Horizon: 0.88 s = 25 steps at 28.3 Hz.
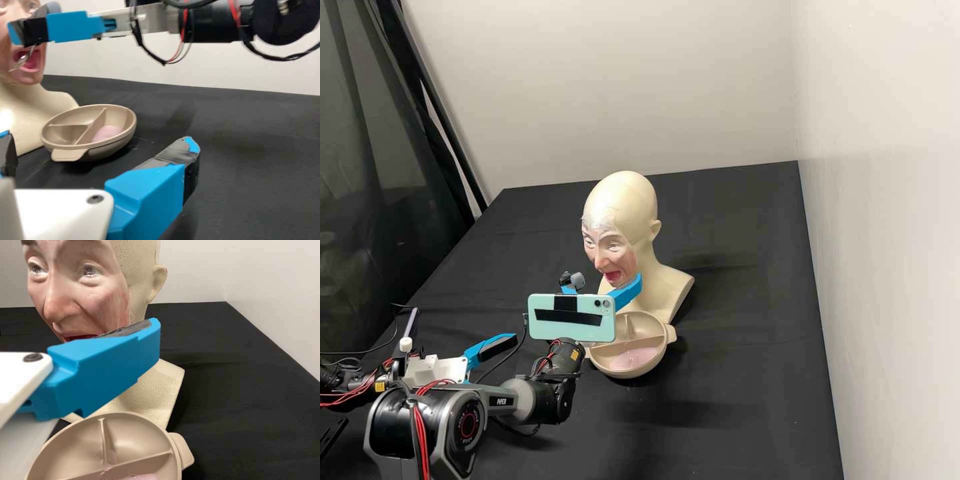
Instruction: Feed the grandma with a spoon
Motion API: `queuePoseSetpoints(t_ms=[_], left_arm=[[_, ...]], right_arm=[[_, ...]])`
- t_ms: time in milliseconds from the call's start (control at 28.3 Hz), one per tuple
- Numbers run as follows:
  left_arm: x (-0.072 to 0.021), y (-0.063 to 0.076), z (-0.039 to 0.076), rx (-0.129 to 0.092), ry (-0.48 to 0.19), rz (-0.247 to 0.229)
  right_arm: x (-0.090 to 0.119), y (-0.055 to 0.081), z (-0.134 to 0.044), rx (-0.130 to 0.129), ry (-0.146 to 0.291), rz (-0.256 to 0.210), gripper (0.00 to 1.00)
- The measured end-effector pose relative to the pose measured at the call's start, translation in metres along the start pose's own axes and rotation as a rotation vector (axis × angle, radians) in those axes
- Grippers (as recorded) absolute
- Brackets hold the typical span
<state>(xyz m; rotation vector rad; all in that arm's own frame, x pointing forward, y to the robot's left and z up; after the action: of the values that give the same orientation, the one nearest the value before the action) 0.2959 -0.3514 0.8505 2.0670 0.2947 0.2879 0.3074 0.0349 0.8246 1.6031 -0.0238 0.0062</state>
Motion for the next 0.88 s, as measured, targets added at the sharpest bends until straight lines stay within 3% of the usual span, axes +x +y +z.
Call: queuePoseSetpoints(t_ms=[141,530,672,707,884], left_arm=[[0.0000,0.001,-0.005,-0.003,0.018,0.003],[0.0000,0.001,-0.006,-0.003,0.018,0.003],[0.0000,0.001,-0.006,-0.003,0.018,0.003],[0.0000,0.001,-0.006,-0.003,0.018,0.003],[0.0000,0.001,-0.006,-0.003,0.018,0.003]], right_arm=[[0.000,0.000,0.000,0.000,0.000,0.000,1.00],[0.000,0.000,0.000,0.000,0.000,0.000,1.00],[-0.003,0.000,0.005,-0.002,-0.018,-0.004,1.00],[-0.005,0.000,0.008,0.001,-0.026,-0.004,0.00],[-0.015,0.000,0.019,0.019,-0.065,-0.002,0.00]])
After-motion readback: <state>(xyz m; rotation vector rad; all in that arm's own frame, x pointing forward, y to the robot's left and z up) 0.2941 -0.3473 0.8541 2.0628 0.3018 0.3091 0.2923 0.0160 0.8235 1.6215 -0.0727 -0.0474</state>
